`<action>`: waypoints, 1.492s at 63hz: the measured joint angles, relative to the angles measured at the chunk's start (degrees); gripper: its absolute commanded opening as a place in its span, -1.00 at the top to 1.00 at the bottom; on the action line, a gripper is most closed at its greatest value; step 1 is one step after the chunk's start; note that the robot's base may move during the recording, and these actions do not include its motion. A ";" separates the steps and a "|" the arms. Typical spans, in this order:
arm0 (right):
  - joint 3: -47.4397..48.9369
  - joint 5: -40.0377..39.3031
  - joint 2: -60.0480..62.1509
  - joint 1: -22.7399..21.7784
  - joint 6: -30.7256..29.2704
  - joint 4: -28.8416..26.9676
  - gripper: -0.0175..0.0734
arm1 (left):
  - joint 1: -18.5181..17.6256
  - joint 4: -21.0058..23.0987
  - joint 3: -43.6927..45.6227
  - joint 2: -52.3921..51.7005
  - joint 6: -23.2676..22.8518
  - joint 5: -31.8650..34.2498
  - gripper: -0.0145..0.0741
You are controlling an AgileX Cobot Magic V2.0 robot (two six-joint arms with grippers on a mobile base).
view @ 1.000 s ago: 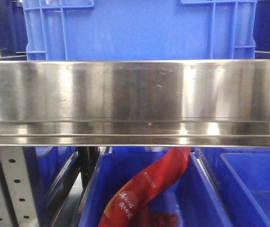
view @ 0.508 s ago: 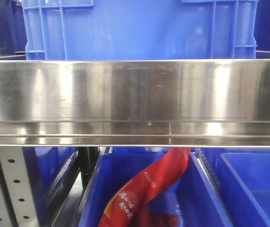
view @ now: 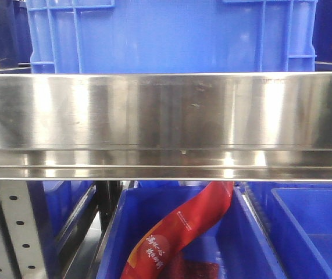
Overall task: Grab PVC pipe and place in blue bin
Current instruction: 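Open both grippers to drop the clamps into the blue bins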
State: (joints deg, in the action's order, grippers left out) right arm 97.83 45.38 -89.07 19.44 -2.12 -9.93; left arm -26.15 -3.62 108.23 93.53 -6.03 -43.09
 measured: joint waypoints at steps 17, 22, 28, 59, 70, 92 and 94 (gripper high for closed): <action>0.28 -0.02 -2.35 0.00 -0.03 0.00 0.04 | 0.00 -0.10 0.17 3.97 0.00 0.67 0.40; 0.28 -0.12 -2.35 0.00 -0.03 0.00 -0.12 | 0.00 -0.10 0.17 4.12 0.00 0.67 0.03; 0.28 -0.12 -2.35 0.00 -0.03 0.00 -0.12 | 0.00 0.13 0.17 4.12 0.00 0.79 -0.18; 3.60 6.57 0.72 0.00 -0.14 0.00 0.98 | 0.00 6.19 1.31 -1.35 0.00 -1.24 0.92; 3.60 12.92 1.59 0.00 -0.14 0.00 0.98 | 0.00 6.41 1.31 -2.04 0.00 -4.14 0.92; -9.61 1.55 22.72 0.00 -0.14 1.40 0.98 | -3.04 7.02 -10.90 -20.70 0.00 2.45 0.92; -11.64 -0.47 24.79 0.00 -0.14 1.35 0.98 | -3.53 7.14 -13.84 -22.46 0.00 4.08 0.92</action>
State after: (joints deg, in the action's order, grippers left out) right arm 86.19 44.91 -64.29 19.44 -2.26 -8.58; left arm -29.68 3.52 94.39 71.07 -6.03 -39.01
